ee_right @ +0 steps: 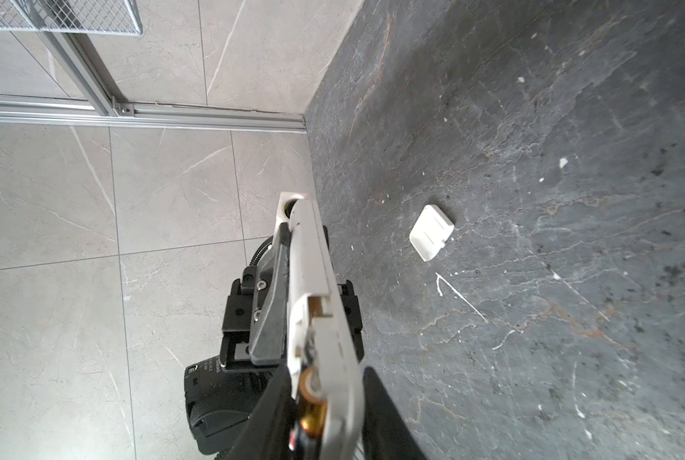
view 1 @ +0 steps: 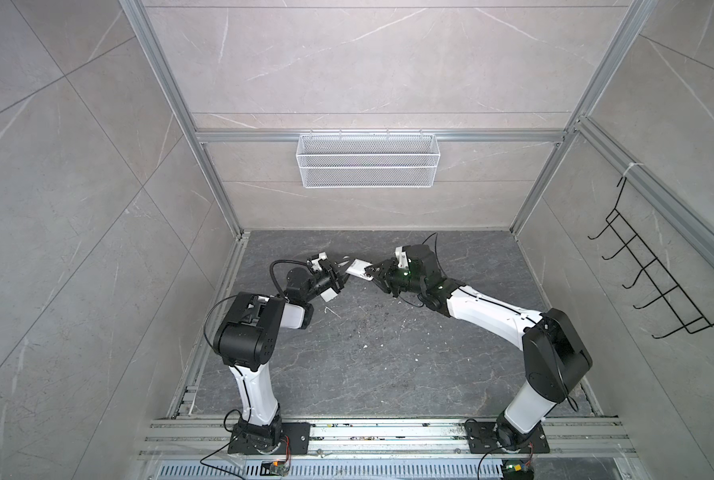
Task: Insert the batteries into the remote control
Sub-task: 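Raise the right gripper away while the left gripper tilts the remote down, then move the right gripper to the white cover while the left gripper lowers the remote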
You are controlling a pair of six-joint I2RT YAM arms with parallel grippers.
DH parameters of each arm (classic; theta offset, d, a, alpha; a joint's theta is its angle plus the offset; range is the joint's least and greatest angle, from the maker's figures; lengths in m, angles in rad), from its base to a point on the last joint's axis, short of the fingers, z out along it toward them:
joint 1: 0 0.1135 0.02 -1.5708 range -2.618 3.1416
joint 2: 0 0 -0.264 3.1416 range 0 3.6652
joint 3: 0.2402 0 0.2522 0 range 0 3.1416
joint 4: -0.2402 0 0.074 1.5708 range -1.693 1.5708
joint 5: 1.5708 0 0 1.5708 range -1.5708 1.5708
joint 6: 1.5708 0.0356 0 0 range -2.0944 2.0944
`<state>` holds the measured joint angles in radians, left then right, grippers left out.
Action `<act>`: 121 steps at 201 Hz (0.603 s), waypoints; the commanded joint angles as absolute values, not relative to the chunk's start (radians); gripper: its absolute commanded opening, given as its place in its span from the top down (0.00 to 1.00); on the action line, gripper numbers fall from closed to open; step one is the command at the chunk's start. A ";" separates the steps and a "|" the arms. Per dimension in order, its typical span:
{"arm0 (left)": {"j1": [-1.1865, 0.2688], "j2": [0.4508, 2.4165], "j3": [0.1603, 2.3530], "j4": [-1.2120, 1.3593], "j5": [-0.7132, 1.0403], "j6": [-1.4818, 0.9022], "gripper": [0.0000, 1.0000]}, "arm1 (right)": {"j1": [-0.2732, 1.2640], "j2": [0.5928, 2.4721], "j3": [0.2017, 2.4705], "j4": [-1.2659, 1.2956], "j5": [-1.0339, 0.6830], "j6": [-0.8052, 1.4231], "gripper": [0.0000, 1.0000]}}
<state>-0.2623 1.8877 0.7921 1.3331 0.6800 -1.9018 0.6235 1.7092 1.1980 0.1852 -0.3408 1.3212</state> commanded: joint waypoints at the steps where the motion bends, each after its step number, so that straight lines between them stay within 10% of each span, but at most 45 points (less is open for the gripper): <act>1: -0.265 1.870 0.800 1.414 0.666 -1.922 1.00 | 0.632 1.717 1.220 0.193 -0.347 1.325 0.73; 121: -0.263 1.836 0.846 1.413 0.670 -1.971 1.00 | 0.629 1.712 1.210 0.191 -0.354 1.322 0.89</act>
<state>-0.2642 1.8874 0.8009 1.3399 0.6704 -1.9495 0.6239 1.7092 1.1980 0.2264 -0.3408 1.3525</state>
